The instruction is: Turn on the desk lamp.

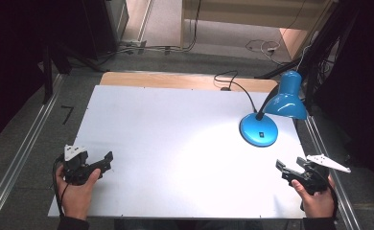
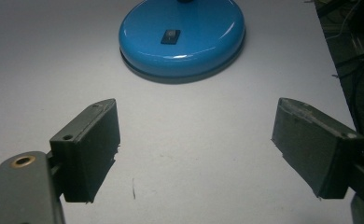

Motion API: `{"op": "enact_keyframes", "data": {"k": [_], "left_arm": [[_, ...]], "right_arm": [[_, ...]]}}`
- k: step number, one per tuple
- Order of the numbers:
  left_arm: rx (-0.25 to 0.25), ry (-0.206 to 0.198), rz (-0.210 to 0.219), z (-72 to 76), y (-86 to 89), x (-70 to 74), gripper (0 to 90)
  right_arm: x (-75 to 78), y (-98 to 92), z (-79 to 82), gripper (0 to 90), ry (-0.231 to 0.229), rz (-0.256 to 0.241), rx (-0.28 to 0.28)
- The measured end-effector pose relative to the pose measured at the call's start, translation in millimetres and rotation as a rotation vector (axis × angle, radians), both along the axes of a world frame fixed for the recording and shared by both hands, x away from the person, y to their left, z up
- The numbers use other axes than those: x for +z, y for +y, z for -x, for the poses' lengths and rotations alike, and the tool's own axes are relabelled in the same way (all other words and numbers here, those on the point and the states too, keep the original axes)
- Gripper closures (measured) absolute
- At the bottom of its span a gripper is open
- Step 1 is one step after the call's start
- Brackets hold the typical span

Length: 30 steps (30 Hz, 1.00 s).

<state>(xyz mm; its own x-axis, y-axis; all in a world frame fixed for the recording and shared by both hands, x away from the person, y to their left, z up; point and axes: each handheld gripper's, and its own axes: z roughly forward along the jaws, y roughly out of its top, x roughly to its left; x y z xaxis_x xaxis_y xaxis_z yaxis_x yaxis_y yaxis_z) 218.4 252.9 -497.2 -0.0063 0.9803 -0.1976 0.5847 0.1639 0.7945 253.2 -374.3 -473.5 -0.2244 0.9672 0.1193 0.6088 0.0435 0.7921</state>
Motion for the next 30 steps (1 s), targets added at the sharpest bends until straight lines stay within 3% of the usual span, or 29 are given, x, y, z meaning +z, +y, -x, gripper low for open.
{"op": "enact_keyframes", "data": {"k": [6,13,30], "left_arm": [[0.002,0.0,0.013,0.8,0.6,0.5,11.7],[-0.002,-0.019,-0.01,2.2,-1.2,3.5,11.6],[-0.003,-0.012,-0.006,3.2,-0.3,2.8,11.6]], "right_arm": [[-0.9,-3.4,3.5,13.8,0.006,-0.002,-0.009],[-1.5,-7.0,9.5,13.9,0.01,0.002,-0.023],[-1.5,-12.4,23.6,13.9,0.011,0.016,-0.042]]}}
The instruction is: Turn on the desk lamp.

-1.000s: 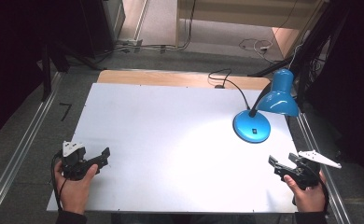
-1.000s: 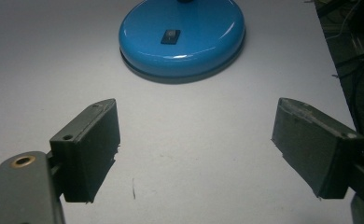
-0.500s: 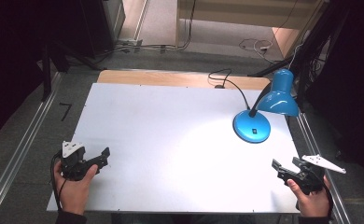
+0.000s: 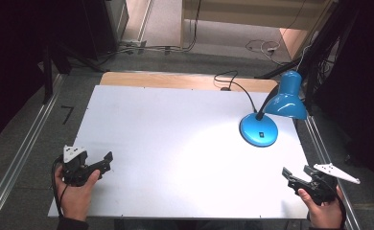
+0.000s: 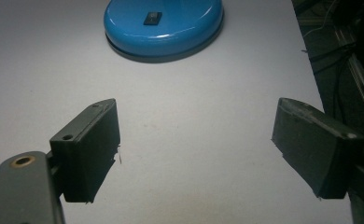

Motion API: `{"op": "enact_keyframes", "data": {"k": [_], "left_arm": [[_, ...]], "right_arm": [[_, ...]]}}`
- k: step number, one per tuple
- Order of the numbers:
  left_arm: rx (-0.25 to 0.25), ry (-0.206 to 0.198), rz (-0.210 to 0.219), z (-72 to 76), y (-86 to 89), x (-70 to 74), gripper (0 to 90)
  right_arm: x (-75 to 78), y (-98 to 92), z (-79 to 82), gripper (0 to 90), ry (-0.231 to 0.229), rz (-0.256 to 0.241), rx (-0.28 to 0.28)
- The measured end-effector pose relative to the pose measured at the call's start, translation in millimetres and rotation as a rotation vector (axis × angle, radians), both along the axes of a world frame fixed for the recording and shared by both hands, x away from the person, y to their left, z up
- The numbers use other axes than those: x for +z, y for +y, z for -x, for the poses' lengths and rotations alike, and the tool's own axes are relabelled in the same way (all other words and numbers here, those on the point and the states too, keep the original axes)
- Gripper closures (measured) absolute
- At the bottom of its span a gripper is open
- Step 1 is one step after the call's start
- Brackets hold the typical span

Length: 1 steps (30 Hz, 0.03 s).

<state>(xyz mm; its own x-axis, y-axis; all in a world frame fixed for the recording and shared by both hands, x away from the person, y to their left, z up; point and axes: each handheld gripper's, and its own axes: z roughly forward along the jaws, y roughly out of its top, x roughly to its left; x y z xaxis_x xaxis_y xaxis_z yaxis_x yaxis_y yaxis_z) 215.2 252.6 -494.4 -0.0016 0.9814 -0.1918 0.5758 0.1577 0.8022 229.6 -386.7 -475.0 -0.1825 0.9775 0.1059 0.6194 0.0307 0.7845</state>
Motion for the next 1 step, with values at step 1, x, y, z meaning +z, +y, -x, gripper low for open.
{"op": "enact_keyframes", "data": {"k": [1], "left_arm": [[-0.002,0.0,0.003,-0.7,0.2,-0.5,11.6]], "right_arm": [[-0.7,-0.4,-0.2,13.8,0.004,-0.004,-0.005]]}}
